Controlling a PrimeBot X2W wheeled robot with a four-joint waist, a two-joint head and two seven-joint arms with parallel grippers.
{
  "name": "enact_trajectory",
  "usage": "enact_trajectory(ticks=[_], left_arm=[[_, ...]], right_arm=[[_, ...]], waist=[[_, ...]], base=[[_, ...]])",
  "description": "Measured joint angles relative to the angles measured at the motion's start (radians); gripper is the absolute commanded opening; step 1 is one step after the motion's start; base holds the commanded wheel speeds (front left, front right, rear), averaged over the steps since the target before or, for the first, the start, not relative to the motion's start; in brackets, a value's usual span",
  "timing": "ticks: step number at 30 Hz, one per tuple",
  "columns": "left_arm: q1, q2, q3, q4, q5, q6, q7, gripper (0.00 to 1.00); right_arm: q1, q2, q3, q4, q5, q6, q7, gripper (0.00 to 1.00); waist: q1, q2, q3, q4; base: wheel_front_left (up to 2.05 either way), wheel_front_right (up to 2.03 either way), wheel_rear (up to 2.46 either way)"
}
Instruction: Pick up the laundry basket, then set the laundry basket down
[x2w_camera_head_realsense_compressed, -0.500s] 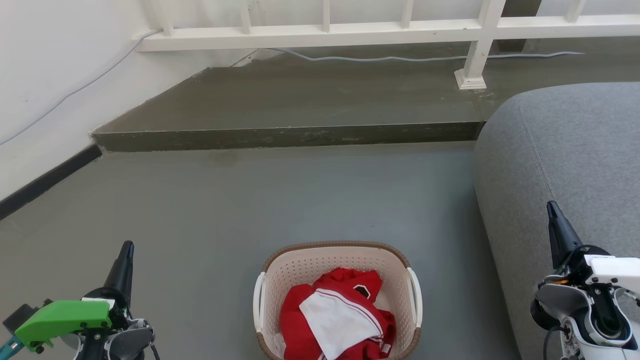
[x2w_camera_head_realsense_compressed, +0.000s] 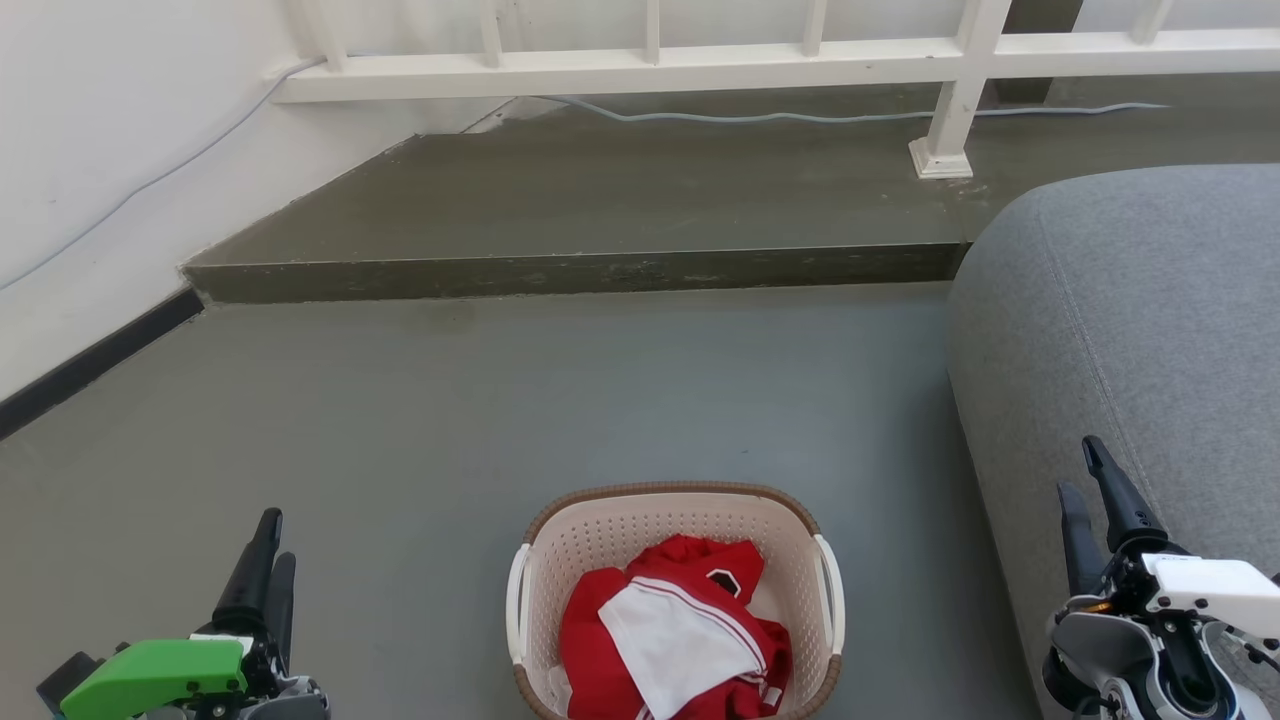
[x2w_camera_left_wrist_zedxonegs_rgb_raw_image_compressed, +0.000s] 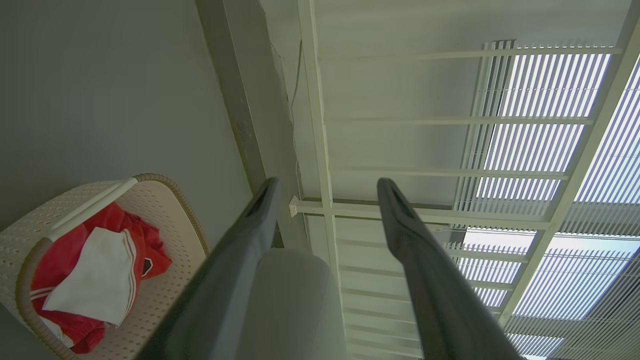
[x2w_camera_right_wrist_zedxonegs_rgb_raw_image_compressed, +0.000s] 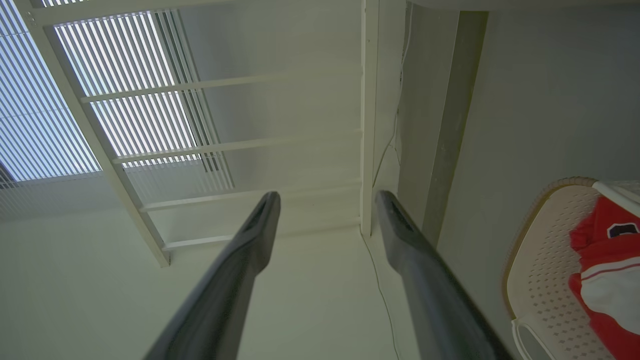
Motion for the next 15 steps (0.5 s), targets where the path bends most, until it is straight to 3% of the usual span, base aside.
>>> enact_trajectory(ticks=[15], left_arm=[[-0.002, 0.002, -0.038, -0.033, 0.040, 0.000, -0.053, 1.00]], right_arm=[[-0.002, -0.003, 0.042, -0.039, -0.032, 0.000, -0.037, 1.00]], waist=[[0.0000, 0.0000, 0.003, -0.002]], base=[[0.00, 0.00, 0.00]])
